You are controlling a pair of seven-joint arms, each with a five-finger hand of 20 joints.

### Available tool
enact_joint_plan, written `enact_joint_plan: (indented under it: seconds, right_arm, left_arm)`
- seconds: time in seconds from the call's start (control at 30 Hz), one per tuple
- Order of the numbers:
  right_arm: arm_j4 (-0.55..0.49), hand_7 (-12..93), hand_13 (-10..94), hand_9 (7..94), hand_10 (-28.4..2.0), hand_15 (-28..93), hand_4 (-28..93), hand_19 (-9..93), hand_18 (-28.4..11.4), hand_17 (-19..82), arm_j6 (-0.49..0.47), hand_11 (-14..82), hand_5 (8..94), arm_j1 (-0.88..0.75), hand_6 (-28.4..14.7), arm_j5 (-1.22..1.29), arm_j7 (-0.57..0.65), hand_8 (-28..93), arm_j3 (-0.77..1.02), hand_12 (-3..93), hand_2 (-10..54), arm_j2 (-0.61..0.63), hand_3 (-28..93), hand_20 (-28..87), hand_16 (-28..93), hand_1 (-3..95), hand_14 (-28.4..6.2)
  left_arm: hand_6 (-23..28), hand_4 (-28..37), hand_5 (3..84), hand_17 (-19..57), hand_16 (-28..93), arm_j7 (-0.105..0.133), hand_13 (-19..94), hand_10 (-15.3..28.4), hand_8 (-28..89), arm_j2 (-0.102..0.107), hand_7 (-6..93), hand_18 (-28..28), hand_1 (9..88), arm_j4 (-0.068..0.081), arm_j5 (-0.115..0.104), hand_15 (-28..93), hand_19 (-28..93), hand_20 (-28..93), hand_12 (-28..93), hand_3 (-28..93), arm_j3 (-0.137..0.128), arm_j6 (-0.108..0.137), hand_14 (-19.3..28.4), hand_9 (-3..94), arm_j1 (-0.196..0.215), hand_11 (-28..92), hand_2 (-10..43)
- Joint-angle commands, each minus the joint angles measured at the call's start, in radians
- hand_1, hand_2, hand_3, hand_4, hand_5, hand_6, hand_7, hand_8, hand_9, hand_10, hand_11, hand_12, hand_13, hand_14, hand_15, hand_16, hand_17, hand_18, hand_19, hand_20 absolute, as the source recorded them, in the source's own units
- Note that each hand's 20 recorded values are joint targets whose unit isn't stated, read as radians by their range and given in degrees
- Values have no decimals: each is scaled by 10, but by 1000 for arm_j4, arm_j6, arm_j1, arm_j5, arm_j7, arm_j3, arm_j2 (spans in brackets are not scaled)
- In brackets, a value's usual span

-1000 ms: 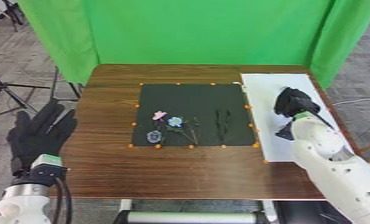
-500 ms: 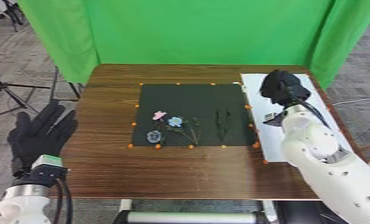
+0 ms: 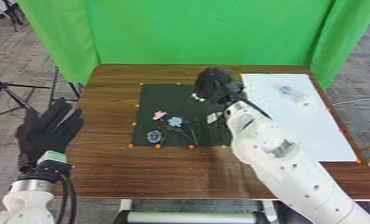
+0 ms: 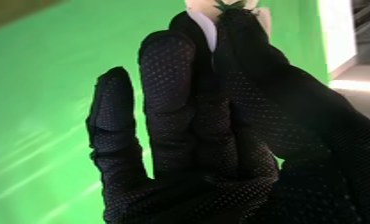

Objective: Arrange flowers

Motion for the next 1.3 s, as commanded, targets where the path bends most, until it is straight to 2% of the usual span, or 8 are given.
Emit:
enact_joint_plan:
  seconds: [0.03, 0.17, 0.5, 0.67, 0.73, 0.87, 1.07, 1.3]
  right_arm:
    - [20, 342, 694, 838, -72, 465, -283, 757, -192, 323, -37, 137, 732, 10, 15, -67, 15, -13, -77, 473, -95, -38, 729, 408, 492, 615, -41]
    - [41, 342, 693, 837, -72, 468, -283, 757, -193, 322, -15, 137, 733, 26, 14, -81, 45, -12, -85, 472, -95, -43, 728, 410, 490, 616, -42]
    - [135, 337, 690, 835, -71, 469, -283, 757, -192, 321, 39, 132, 731, 70, 14, -152, 47, -18, -145, 463, -95, -70, 727, 411, 489, 616, -40]
    - [138, 337, 670, 812, -71, 466, -283, 754, -190, 315, 13, 115, 706, 63, 15, -183, 41, -34, -140, 442, -95, -64, 728, 409, 484, 611, -40]
    - [124, 336, 664, 809, -68, 467, -283, 754, -190, 312, -30, 98, 705, 55, 20, -164, 61, -49, -128, 415, -95, -65, 723, 408, 482, 610, -43]
    - [107, 319, 647, 771, -58, 470, -283, 757, -192, 307, -77, 51, 717, 44, 34, -140, 71, -63, -107, 348, -95, -62, 718, 410, 479, 612, -49]
    - [90, 302, 603, 653, -84, 494, -283, 759, -197, 293, -143, 163, 678, 31, 30, -125, 81, -66, -85, 183, -95, -58, 713, 406, 456, 603, -59]
    - [36, 268, 577, 590, -108, 516, -283, 761, -204, 284, -202, 159, 648, 6, 27, -90, 101, -95, -47, 164, -95, -48, 718, 403, 439, 570, -68]
  left_arm:
    - [71, -283, 395, -59, -72, -21, 231, 126, -90, -4, 131, 140, 273, -4, 12, 412, 329, 106, 111, 686, 3, 11, 150, 286, -5, 258, 106]
    - [71, -283, 393, -60, -72, -8, 230, 125, -90, 3, 130, 140, 273, -1, 0, 413, 330, 106, 109, 685, 9, 24, 150, 283, -6, 259, 107]
    - [70, -283, 385, -61, -73, -2, 229, 125, -91, 0, 133, 140, 273, 9, 1, 414, 333, 106, 108, 687, 24, 16, 149, 283, -24, 261, 108]
    - [70, -283, 385, -61, -73, 1, 229, 125, -92, 2, 133, 140, 272, 7, 0, 415, 334, 105, 108, 688, 25, 22, 149, 282, -25, 262, 109]
    - [67, -283, 378, -61, -75, -6, 217, 124, -92, 0, 135, 140, 274, -4, 8, 410, 334, 105, 108, 688, 23, 65, 142, 282, -20, 262, 109]
    - [32, -283, 336, -64, -83, 8, 147, 118, -100, 3, 139, 128, 295, -5, 3, 387, 327, 101, 105, 688, 20, 66, 120, 268, -16, 265, 105]
    - [27, -283, 328, -70, -82, 2, 122, 115, -103, 1, 139, 121, 296, -4, 2, 368, 318, 99, 103, 684, 18, 59, 113, 259, -16, 264, 102]
    - [27, -283, 330, -71, -79, -2, 118, 114, -103, -2, 139, 120, 294, -5, 5, 366, 317, 101, 104, 684, 14, 50, 113, 254, -12, 262, 101]
